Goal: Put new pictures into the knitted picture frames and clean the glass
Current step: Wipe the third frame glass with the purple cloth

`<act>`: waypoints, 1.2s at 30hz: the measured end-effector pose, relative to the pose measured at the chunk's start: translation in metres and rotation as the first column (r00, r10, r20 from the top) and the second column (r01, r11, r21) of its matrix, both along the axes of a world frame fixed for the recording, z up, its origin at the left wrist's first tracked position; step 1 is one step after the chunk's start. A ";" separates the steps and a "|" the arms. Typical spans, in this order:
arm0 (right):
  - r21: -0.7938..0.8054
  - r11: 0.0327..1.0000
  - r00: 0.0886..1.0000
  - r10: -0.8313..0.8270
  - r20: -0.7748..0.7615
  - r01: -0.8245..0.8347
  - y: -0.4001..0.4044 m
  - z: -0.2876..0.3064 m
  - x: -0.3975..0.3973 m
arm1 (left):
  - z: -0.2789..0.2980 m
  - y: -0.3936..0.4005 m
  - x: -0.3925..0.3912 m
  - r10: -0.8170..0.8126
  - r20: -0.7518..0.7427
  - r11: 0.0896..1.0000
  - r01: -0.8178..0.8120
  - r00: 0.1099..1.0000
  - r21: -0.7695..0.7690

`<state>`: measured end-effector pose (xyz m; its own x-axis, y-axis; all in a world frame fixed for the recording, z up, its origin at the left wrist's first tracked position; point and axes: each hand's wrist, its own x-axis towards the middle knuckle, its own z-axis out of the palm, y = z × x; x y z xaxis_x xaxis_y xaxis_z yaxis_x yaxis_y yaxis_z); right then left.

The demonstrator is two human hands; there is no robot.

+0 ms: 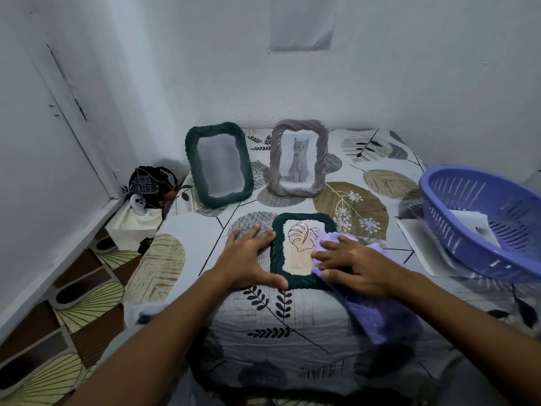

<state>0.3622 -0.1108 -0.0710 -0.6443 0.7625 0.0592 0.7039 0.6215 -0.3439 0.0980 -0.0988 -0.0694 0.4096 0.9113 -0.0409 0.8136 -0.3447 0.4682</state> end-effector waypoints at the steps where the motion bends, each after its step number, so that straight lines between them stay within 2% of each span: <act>1: 0.020 1.000 0.999 -0.022 0.031 0.022 -0.001 0.002 0.003 | -0.001 0.001 0.000 -0.011 0.007 1.000 0.011 1.000 0.013; 4: 0.102 0.978 0.983 -0.180 -0.030 0.182 -0.011 0.002 0.002 | -0.009 0.008 -0.002 -0.019 0.012 0.999 0.018 1.000 0.042; 5: 0.197 0.949 0.969 -0.234 -0.081 0.246 -0.016 0.001 0.000 | -0.011 0.009 -0.003 -0.017 0.011 0.999 0.016 1.000 0.046; 7: 0.351 0.870 0.937 -0.339 -0.085 0.347 -0.031 0.002 -0.006 | -0.009 0.008 -0.002 -0.020 0.004 0.999 0.019 1.000 0.051; 10: 0.275 0.853 0.868 -0.486 0.106 0.444 -0.049 -0.001 -0.017 | -0.007 0.006 -0.002 -0.020 0.002 0.999 0.020 1.000 0.051; 12: 0.209 0.851 0.836 -0.519 0.179 0.483 -0.056 -0.003 -0.024 | -0.006 0.005 -0.002 -0.024 0.004 0.999 0.024 1.000 0.045; 20: 0.133 0.833 0.834 -0.548 0.070 0.536 -0.051 0.002 -0.025 | -0.004 0.006 -0.002 -0.057 -0.021 0.998 0.056 0.998 -0.004; 23: -0.018 0.815 0.811 -0.577 -0.096 0.579 -0.047 0.013 -0.026 | 0.002 0.004 0.000 -0.032 -0.094 0.999 0.028 0.995 -0.042; 26: -0.247 0.802 0.730 -0.598 -0.332 0.544 -0.040 0.034 -0.024 | -0.004 0.009 -0.002 -0.078 -0.159 0.997 0.081 0.984 0.012; 27: -0.330 0.793 0.682 -0.609 -0.404 0.513 -0.038 0.042 -0.025 | -0.006 0.010 -0.004 -0.080 -0.122 0.996 0.084 0.989 0.021; 29: -0.502 0.757 0.546 -0.651 -0.527 0.418 -0.033 0.060 -0.027 | -0.005 0.006 -0.003 -0.049 0.118 0.999 0.047 0.992 0.018; 31: -0.667 0.701 0.386 -0.705 -0.595 0.252 -0.026 0.074 -0.033 | 0.003 -0.002 0.002 0.016 0.441 1.000 -0.006 0.898 -0.025; 33: -0.765 0.641 0.257 -0.751 -0.608 0.065 -0.019 0.084 -0.044 | 0.014 -0.010 0.008 0.135 0.689 0.990 -0.077 0.712 -0.115; 34: -0.790 0.613 0.227 -0.769 -0.598 -0.009 -0.016 0.087 -0.052 | 0.016 -0.010 0.007 0.219 0.766 0.975 -0.116 0.604 -0.188; 36: -0.819 0.552 0.188 -0.797 -0.574 -0.157 -0.011 0.089 -0.069 | 0.020 -0.010 0.001 0.408 0.816 0.912 -0.132 0.410 -0.389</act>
